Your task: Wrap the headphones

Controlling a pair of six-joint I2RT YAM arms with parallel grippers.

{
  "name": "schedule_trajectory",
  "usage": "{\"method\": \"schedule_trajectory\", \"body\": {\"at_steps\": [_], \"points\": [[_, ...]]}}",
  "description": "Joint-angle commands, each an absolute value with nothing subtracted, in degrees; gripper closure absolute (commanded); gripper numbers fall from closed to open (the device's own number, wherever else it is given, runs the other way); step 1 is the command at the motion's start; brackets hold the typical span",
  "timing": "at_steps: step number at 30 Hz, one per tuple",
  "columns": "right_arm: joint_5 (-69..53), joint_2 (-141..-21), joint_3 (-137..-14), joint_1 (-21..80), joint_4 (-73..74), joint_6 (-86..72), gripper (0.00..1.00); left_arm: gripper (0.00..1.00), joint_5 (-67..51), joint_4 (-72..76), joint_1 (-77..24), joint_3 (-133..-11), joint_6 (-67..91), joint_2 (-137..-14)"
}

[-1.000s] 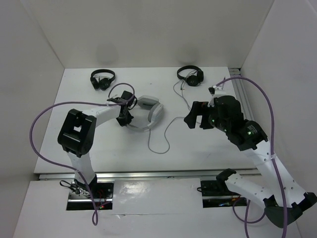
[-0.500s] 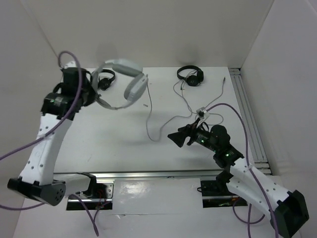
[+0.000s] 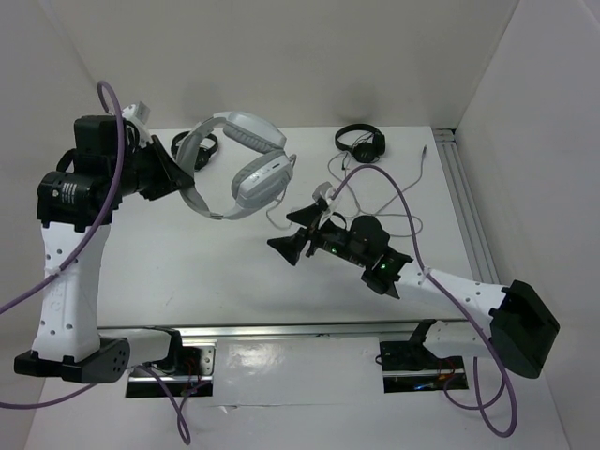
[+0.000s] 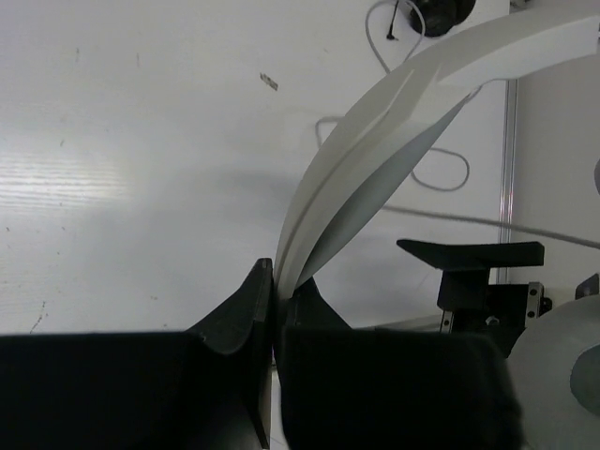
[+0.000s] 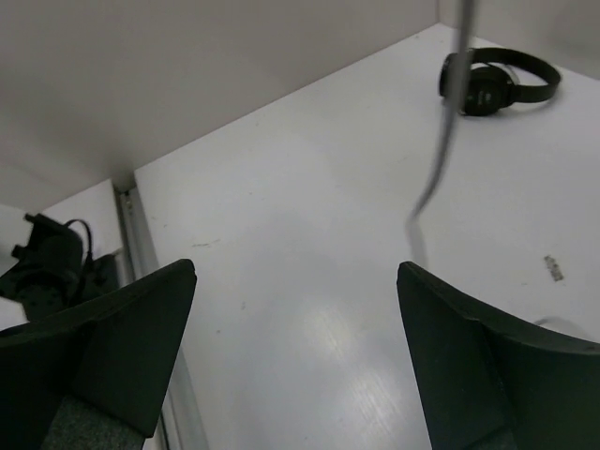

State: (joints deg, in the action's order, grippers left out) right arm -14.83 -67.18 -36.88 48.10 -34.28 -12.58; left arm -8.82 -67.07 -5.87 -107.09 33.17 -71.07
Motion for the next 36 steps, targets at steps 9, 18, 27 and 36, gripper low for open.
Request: {"method": "schedule_trajectory", "body": {"at_steps": [9,18,27,36], "points": [[5.63,-67.48,-38.75,51.95,-37.79,-1.85,0.14,1.0,-17.75,-63.54,-4.92,-104.41,35.33,-67.68],[-5.88,-73.74,-45.53,45.01,-38.58,-3.25,0.57,1.0,-20.74,-64.25,-4.92,-104.94,37.09,-65.83],[-9.31,-75.67,-45.01,42.71,-41.75,-7.11,0.81,1.0,-23.64,-62.85,-4.39,-103.01,39.81,-64.52],[-14.85,-76.46,-42.98,41.04,-46.49,-11.86,0.6,1.0,-39.0,-45.37,-2.72,-89.12,57.12,-56.6]]}}
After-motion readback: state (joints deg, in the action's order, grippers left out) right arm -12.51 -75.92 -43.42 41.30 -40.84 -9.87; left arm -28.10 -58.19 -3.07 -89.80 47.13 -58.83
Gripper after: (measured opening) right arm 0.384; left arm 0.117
